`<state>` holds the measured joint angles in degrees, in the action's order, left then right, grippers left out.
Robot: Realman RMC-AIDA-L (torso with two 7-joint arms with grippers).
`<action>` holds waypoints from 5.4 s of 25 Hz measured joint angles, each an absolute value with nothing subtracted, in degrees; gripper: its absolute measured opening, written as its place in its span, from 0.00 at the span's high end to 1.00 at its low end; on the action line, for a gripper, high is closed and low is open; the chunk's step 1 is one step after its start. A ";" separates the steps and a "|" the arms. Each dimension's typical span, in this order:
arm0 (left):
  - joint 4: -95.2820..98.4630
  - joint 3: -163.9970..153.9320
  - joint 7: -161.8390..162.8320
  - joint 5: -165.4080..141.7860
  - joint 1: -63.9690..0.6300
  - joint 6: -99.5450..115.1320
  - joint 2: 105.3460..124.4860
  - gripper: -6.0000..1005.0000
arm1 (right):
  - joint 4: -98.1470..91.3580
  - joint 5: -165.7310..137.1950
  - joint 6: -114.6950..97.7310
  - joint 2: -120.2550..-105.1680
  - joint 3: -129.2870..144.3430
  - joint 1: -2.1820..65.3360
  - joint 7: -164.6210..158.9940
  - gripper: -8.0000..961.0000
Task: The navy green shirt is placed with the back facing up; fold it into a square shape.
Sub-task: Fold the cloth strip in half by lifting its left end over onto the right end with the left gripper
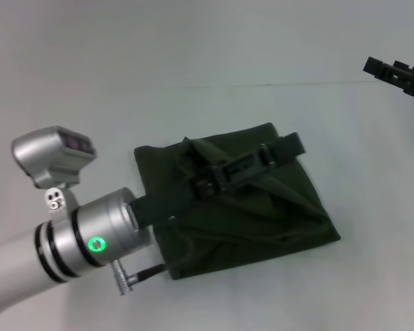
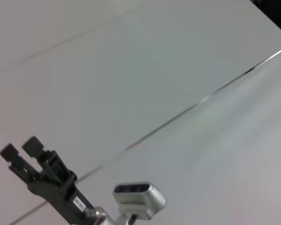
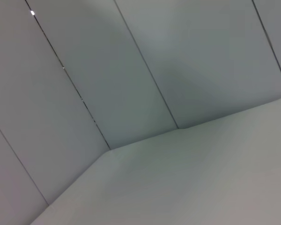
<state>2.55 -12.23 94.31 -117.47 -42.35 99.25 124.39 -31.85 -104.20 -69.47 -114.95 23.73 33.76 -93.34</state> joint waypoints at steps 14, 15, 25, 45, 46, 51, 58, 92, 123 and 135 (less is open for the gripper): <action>19.16 -13.35 92.01 -117.89 -34.50 102.53 124.01 0.11 | -32.74 -104.54 -77.53 -114.69 28.85 34.61 -93.54 0.04; 21.09 -14.00 91.64 -117.91 -33.58 102.78 123.97 0.11 | -32.96 -104.56 -79.42 -114.54 29.14 34.63 -93.35 0.04; 30.31 -15.12 83.97 -117.73 -25.75 104.47 123.40 0.11 | -38.40 -104.71 -90.31 -114.76 35.59 35.03 -94.77 0.04; 30.59 -15.49 75.43 -122.63 -21.79 103.84 124.02 0.11 | -48.99 -114.67 -92.24 -114.74 52.50 40.43 -104.52 0.07; 30.57 -15.58 75.06 -123.02 -21.78 103.80 124.01 0.11 | -49.04 -115.71 -92.26 -114.80 52.52 41.04 -104.98 0.07; 29.68 -15.55 74.07 -124.00 -21.69 103.25 124.11 0.11 | -49.16 -120.54 -92.54 -115.48 53.28 44.13 -106.63 0.09; 28.59 -14.89 72.63 -123.46 -21.27 102.41 124.29 0.11 | -49.20 -123.36 -92.16 -116.69 56.70 46.48 -106.89 0.11; 23.77 -12.30 69.00 -121.68 -21.18 97.83 124.27 0.11 | -50.39 -131.17 -83.67 -119.52 64.97 47.38 -107.07 0.11; 21.87 -11.26 68.30 -121.10 -21.33 93.94 124.27 0.11 | -56.35 -136.68 -81.69 -120.09 75.39 48.11 -106.69 0.11; 21.54 -10.00 68.19 -121.11 -21.18 92.93 124.26 0.11 | -59.05 -138.91 -81.90 -120.06 79.44 48.11 -106.57 0.11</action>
